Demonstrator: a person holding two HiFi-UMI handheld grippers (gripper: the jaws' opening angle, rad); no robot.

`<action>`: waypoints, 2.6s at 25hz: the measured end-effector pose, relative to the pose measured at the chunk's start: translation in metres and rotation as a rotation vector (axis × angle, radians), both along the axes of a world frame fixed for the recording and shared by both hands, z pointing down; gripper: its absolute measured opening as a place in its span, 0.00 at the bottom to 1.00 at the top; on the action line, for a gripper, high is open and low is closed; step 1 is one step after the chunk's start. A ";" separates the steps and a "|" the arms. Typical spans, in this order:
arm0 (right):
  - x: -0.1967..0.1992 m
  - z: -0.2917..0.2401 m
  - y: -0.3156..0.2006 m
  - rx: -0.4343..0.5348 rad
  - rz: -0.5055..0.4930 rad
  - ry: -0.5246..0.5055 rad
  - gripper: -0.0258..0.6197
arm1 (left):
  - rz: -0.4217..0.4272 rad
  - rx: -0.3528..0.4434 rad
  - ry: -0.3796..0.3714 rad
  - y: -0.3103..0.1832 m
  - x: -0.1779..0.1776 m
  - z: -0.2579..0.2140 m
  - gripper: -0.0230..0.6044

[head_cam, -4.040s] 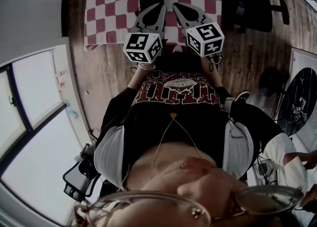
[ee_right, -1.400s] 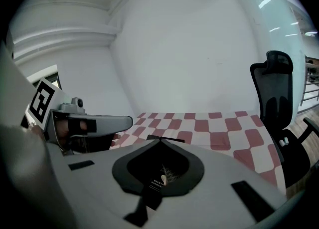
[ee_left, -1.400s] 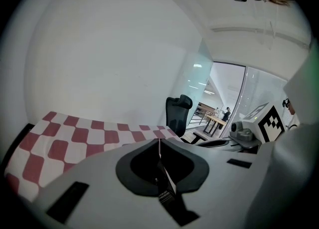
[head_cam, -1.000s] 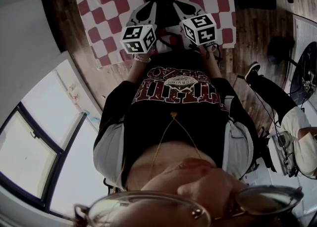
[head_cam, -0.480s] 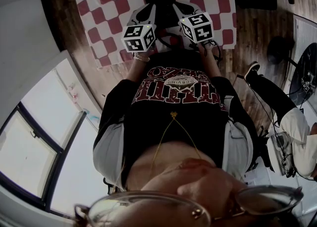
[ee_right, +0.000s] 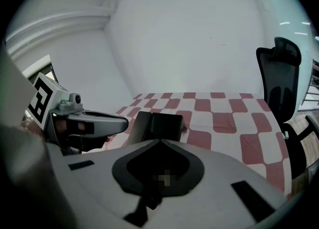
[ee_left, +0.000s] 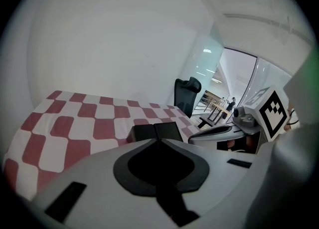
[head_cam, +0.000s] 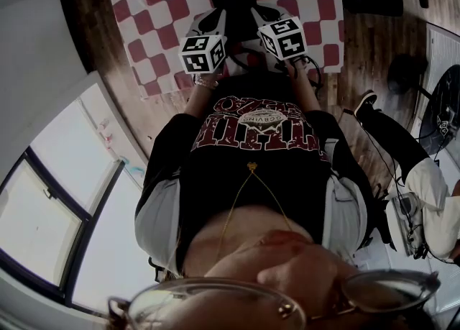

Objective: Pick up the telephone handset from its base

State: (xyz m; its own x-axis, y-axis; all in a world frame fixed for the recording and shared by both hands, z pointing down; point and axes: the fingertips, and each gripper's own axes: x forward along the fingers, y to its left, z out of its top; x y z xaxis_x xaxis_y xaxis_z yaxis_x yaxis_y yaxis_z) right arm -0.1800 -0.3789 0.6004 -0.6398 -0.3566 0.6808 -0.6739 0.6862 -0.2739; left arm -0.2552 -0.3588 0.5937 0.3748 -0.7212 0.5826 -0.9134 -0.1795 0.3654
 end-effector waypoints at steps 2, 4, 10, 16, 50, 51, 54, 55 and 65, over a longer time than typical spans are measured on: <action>0.000 0.003 0.000 -0.005 -0.004 0.009 0.07 | -0.004 -0.010 0.000 0.001 -0.002 0.003 0.06; 0.001 0.006 0.000 -0.009 -0.008 0.018 0.07 | -0.003 -0.021 0.006 0.003 -0.002 0.006 0.09; 0.001 0.013 0.003 -0.020 -0.021 0.040 0.07 | 0.009 -0.048 0.005 0.007 -0.004 0.013 0.15; 0.001 0.018 0.004 -0.026 -0.034 0.060 0.07 | 0.009 -0.068 -0.006 0.010 -0.005 0.019 0.19; 0.014 0.022 0.014 -0.041 0.004 0.074 0.07 | 0.167 -0.246 0.215 0.023 0.021 0.075 0.37; 0.015 0.022 0.014 -0.041 0.007 0.076 0.07 | 0.166 -0.250 0.216 0.023 0.021 0.075 0.37; 0.017 0.021 0.016 -0.036 0.012 0.077 0.07 | 0.155 -0.256 0.198 0.023 0.021 0.075 0.37; 0.017 0.021 0.017 -0.035 0.012 0.077 0.07 | 0.148 -0.257 0.187 0.024 0.021 0.075 0.37; 0.018 0.016 0.022 -0.023 0.023 0.070 0.07 | 0.104 -0.247 0.115 0.020 0.020 0.058 0.33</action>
State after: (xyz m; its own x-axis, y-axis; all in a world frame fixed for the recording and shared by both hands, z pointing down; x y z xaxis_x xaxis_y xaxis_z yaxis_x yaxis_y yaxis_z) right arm -0.1623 -0.3566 0.6168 -0.5820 -0.3549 0.7317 -0.7077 0.6643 -0.2406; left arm -0.2357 -0.3384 0.6514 0.5131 -0.5170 0.6851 -0.8448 -0.1630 0.5097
